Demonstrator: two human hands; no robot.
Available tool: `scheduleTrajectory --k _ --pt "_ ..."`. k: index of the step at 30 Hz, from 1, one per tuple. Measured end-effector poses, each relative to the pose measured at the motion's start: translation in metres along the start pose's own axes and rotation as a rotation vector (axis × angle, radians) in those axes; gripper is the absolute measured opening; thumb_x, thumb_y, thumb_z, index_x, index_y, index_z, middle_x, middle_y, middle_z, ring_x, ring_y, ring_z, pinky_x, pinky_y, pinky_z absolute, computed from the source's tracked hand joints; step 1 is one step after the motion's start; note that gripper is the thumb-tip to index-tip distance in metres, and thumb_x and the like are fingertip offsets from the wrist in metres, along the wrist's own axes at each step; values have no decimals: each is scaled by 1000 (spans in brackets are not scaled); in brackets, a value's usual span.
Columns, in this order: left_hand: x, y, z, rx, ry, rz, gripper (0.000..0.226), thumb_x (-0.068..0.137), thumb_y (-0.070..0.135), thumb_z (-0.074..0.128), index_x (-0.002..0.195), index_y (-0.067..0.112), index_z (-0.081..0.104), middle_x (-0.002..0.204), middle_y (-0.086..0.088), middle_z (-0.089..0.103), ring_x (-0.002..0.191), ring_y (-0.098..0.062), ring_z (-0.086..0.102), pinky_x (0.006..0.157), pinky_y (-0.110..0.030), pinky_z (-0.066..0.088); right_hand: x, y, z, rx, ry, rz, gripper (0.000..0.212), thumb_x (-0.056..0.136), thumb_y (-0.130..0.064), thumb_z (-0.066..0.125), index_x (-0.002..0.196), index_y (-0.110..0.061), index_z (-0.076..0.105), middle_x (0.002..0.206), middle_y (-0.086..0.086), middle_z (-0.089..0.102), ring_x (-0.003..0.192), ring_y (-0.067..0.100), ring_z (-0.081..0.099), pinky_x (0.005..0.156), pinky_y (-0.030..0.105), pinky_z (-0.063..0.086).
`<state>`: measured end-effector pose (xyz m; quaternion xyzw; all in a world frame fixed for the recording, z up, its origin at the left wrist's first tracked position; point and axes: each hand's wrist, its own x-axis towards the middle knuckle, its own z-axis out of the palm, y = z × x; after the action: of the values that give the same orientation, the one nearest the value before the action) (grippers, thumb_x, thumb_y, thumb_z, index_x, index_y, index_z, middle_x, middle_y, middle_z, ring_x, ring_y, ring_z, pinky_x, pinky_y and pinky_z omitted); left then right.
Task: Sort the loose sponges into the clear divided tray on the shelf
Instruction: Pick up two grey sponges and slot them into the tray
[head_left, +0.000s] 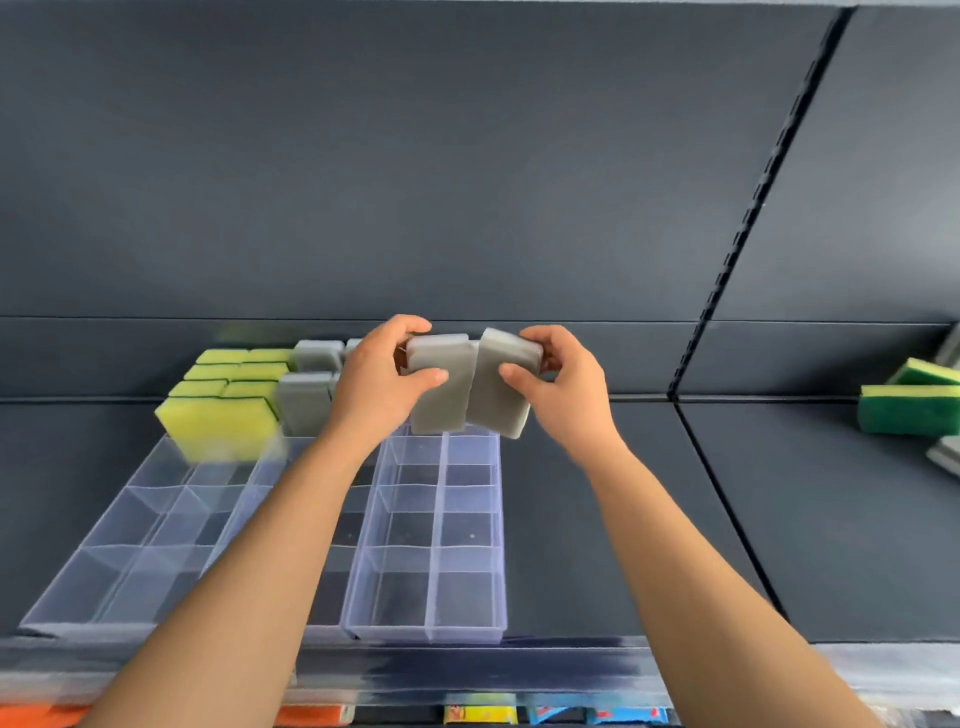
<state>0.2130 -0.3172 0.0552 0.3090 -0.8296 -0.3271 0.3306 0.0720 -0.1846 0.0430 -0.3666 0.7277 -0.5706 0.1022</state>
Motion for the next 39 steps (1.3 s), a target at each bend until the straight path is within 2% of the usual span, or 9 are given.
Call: scheduleTrajectory --k 2,6,10,13,18,24,30,33,39 --pt "6 -9 -6 107 -15 55 46 77 18 74 119 27 58 99 6 53 87 -15 52 78 -29 42 5 -1 13 -17 1 2 28 79 -19 72 99 -29 55 94 -7 62 85 11 56 68 10 42" --pt "16 -25 -9 188 -33 69 41 80 15 70 118 24 59 103 4 51 91 -20 51 81 -32 42 12 4 31 -71 -36 -3 29 82 -14 69 105 -24 55 94 -8 59 85 18 56 68 12 42" --pt "19 -34 -5 211 -56 62 37 81 17 68 115 26 58 100 8 48 83 -14 46 74 -28 37 18 15 38 -138 -74 19 28 84 -12 66 106 -24 54 92 -5 60 80 20 55 70 24 46" --pt "20 -38 -1 228 -85 57 35 82 17 67 113 28 57 93 10 43 75 -13 43 69 -29 35 19 24 44 -183 -102 30 28 84 -10 65 105 -24 54 86 -9 58 76 14 55 66 20 44" --pt "23 -43 -3 243 -111 53 33 84 17 65 114 26 54 101 9 46 78 -14 43 70 -30 35 19 39 55 -428 -161 -58 27 84 -8 61 107 -18 54 92 -5 57 85 21 52 72 32 46" --pt "23 -48 -6 264 -139 53 33 86 16 63 116 22 52 112 2 51 80 -16 45 68 -28 31 19 47 66 -534 -132 -78 27 88 -12 59 114 -17 54 95 -2 54 87 22 51 67 31 43" --pt "23 -50 0 326 -176 59 35 87 15 62 120 21 51 119 -1 51 99 -24 52 81 -36 42 20 46 66 -615 -86 -138 33 88 -13 61 121 -13 58 114 4 50 102 23 49 73 34 48" --pt "21 -52 8 421 -186 77 37 86 16 64 122 19 53 118 -2 50 100 -24 52 72 -29 33 17 45 67 -688 -74 -193 33 88 -14 61 121 -11 58 113 5 50 104 23 45 72 35 48" --pt "26 -55 16 667 -154 249 36 81 16 69 115 10 62 108 -6 56 101 -28 48 86 -34 37 15 44 63 -678 -72 -227 29 87 -11 61 116 -15 61 108 5 54 100 23 48 68 36 47"
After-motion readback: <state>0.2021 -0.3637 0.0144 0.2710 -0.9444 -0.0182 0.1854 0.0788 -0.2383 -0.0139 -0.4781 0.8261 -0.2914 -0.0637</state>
